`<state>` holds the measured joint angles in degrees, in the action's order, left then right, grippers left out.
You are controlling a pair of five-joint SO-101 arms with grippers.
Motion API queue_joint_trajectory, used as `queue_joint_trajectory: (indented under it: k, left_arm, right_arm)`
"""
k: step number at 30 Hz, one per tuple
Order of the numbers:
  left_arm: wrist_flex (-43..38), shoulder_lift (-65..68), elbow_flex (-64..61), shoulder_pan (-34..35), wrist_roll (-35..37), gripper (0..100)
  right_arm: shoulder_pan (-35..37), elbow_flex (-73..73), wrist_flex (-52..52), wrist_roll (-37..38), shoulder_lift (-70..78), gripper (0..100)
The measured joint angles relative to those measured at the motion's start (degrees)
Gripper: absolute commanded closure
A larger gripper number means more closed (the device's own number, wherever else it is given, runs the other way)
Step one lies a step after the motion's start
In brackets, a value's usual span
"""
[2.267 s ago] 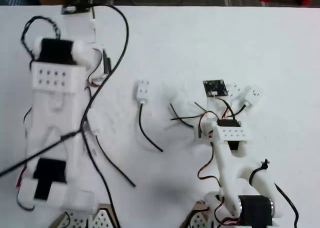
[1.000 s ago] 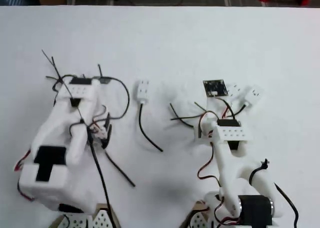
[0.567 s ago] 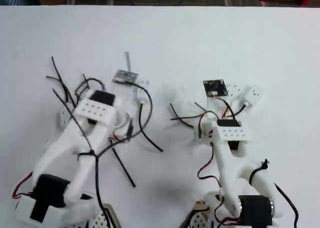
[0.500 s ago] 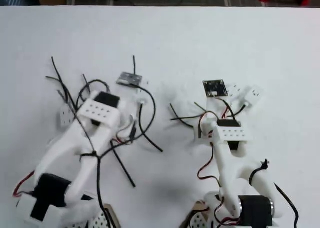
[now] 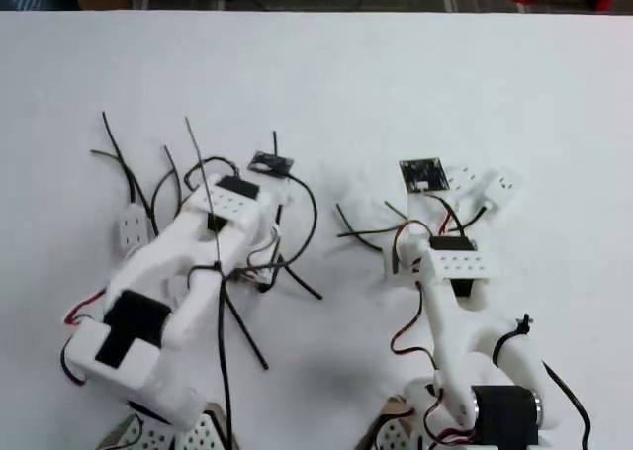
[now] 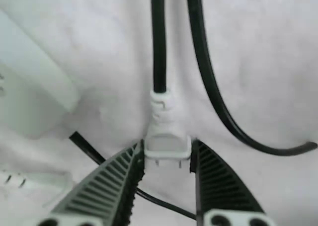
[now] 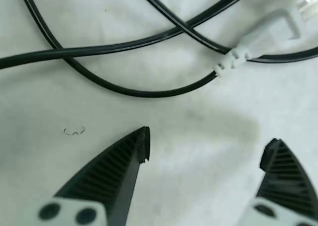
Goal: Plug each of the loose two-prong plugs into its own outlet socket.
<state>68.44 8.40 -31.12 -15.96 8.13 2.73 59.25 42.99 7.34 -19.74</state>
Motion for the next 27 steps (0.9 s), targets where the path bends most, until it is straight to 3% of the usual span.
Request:
queue_joint_trajectory:
  k: [14, 19, 25, 27]
  left_arm:
    - [-16.26, -13.89, -16.00, -0.09, 4.40, 77]
    - [-16.00, -11.43, -13.98, -0.18, 4.84, 77]
    - [-9.85, -3.78, -5.98, 0.88, 8.88, 78]
    - [-8.44, -2.11, -4.04, 0.88, 9.85, 82]
  right_arm:
    - [0.00, 0.00, 0.00, 0.44, 0.00, 64.4]
    - [0.00, 0.00, 0.00, 0.44, 0.00, 64.4]
    - [0.00, 0.00, 0.00, 0.44, 0.00, 64.4]
    - [0.00, 0.00, 0.00, 0.53, 0.00, 64.4]
